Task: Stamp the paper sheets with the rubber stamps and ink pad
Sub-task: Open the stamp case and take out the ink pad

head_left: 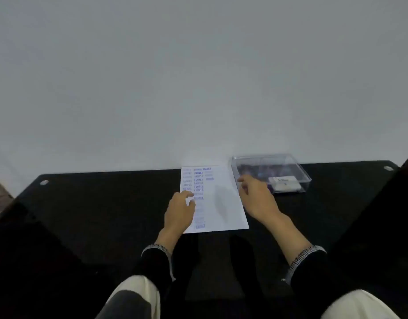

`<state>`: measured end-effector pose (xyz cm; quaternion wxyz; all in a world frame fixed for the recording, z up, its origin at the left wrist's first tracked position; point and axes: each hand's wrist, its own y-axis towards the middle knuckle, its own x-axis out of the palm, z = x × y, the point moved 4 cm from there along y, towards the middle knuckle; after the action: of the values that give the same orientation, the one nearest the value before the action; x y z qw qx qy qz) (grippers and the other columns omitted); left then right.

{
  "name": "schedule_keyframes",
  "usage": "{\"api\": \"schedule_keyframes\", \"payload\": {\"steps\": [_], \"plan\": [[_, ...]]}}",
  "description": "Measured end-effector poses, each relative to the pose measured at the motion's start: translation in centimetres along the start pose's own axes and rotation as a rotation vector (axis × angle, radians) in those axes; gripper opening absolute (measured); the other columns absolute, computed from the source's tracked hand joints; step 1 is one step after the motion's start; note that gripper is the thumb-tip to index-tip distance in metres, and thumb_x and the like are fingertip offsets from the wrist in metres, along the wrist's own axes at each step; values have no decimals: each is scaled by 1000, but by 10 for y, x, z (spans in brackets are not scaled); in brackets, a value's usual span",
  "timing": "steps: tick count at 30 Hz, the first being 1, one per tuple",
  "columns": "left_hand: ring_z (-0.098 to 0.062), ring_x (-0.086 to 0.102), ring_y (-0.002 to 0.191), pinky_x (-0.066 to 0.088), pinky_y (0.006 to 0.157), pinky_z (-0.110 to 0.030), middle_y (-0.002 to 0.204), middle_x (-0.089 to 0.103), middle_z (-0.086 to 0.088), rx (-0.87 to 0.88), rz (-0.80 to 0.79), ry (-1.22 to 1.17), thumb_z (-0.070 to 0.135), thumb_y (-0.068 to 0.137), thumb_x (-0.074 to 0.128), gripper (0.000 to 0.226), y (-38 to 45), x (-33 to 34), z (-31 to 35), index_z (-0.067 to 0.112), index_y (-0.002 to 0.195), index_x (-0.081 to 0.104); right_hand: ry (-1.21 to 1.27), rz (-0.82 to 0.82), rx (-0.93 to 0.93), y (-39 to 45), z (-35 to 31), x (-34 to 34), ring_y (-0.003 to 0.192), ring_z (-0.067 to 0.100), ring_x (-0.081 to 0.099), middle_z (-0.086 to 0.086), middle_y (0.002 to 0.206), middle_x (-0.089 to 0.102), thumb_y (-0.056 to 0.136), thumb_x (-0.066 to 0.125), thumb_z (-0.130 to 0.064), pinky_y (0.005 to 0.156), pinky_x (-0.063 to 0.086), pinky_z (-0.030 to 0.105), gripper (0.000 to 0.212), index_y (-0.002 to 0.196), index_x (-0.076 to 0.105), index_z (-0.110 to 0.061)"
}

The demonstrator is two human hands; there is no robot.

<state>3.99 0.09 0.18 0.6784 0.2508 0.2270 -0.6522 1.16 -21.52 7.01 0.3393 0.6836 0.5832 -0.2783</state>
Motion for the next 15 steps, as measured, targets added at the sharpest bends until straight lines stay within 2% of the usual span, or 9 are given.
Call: {"api": "schedule_keyframes", "payload": {"steps": [5,8,11,15], "plan": [[-23,45,123,39,103,-38,137,49,-4,-111,134,151,29,98,50,37,-21,14,-40,18,134,51,-8,-46,137,-20,34,40,111,23,55,8,127,53,97,51,-19,93,49,42,29,126,51,-15],[-25,46,120,39,95,-36,134,52,-7,-168,183,209,33,98,50,44,-19,19,-41,17,138,44,20,-21,220,-21,45,52,120,26,45,12,133,43,97,52,-19,98,43,38,37,132,44,-10],[-28,44,122,42,87,-36,134,49,-12,-268,168,134,32,97,53,55,-12,21,-35,10,144,35,34,-45,319,-20,56,67,126,32,36,20,138,34,96,56,-25,101,37,37,52,138,34,-3],[-30,53,116,48,87,-42,131,50,-13,-430,107,66,37,93,60,60,2,24,-35,5,138,35,41,-52,404,-16,61,80,128,34,34,22,137,36,89,65,-34,101,37,39,70,139,31,2]]}}
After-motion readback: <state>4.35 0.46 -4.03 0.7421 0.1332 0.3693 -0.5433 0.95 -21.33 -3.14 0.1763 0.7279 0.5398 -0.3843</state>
